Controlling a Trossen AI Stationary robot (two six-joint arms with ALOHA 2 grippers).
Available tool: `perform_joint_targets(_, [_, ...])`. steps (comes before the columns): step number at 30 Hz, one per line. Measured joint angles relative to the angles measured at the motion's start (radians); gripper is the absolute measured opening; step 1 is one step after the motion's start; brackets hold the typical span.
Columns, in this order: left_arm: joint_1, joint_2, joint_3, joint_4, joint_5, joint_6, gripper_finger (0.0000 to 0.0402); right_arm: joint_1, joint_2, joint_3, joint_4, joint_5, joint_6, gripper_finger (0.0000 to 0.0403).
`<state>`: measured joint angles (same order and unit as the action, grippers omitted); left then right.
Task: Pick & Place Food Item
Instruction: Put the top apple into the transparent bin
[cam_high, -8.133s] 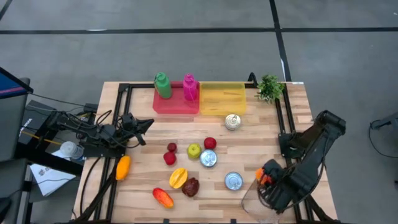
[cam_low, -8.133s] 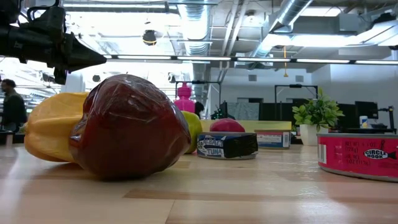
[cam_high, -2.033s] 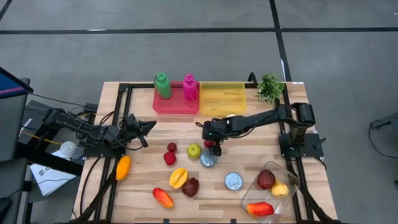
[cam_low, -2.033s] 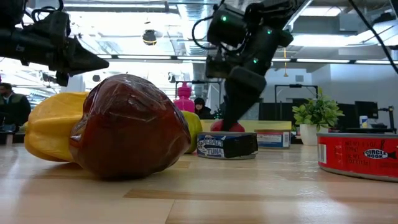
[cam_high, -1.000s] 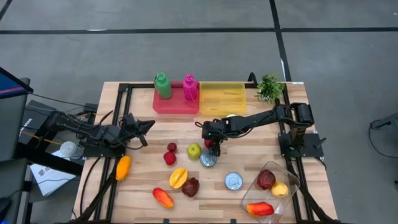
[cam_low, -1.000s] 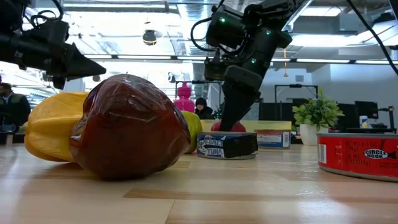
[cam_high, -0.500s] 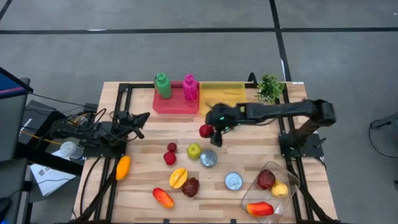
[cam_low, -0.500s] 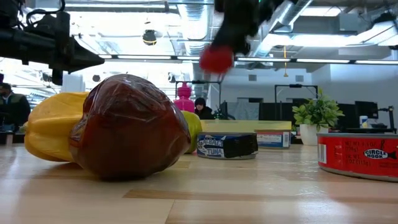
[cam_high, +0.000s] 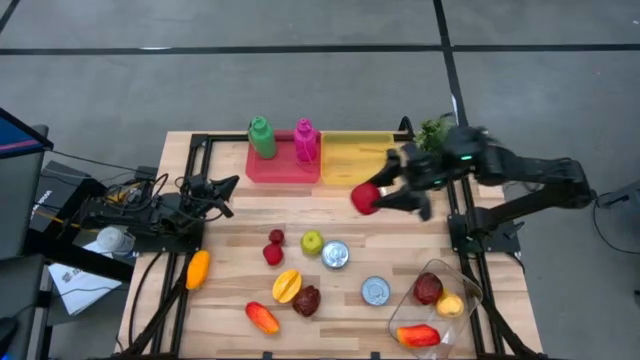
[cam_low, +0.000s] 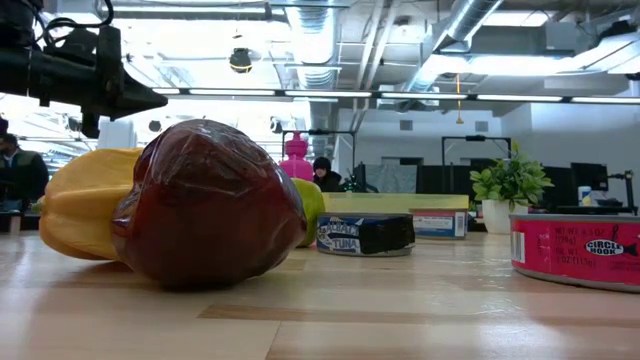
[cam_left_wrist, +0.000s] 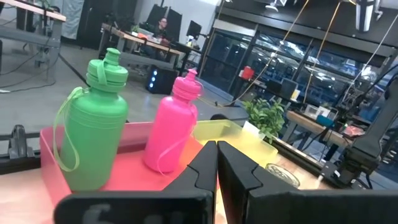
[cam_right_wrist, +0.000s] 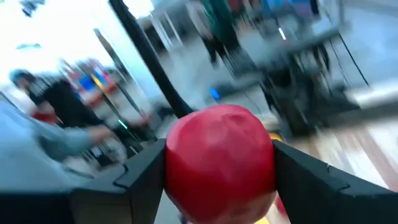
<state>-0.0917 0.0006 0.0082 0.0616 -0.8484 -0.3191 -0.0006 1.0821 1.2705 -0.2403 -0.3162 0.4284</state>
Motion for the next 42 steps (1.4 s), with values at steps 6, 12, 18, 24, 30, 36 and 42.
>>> perform_joint_targets(6, [0.0, 0.0, 0.0, 0.0, 0.0, 0.0, 0.0001, 0.063, -0.105, 0.0, 0.242, -0.025, 0.007, 0.0255])
perform_joint_targets(12, [0.0, -0.001, 0.0, 0.0, 0.0, 0.0, 0.0001, 0.109, -0.175, 0.0, 0.407, -0.024, -0.003, 0.0255])
perform_joint_targets(18, [0.0, -0.001, -0.001, 0.0, 0.0, 0.0, 0.0001, 0.118, -0.194, 0.0, 0.427, -0.018, -0.023, 0.0255])
perform_joint_targets(24, [0.0, -0.001, -0.001, 0.0, 0.0, 0.0, 0.0001, 0.12, -0.192, 0.0, 0.322, -0.02, 0.053, 0.0255])
perform_joint_targets(30, [0.0, -0.001, -0.001, 0.0, 0.0, 0.0, 0.0001, 0.193, -0.165, 0.0, 0.044, -0.02, 0.244, 0.0255])
perform_joint_targets(36, [0.0, -0.001, -0.001, 0.0, 0.0, 0.0, 0.0001, 0.357, -0.107, 0.0, -0.315, 0.038, 0.552, 0.0255])
perform_joint_targets(42, [0.0, -0.001, -0.001, 0.0, 0.0, 0.0, 0.0001, 0.585, -0.018, 0.0, -0.608, 0.151, 0.806, 0.0256])
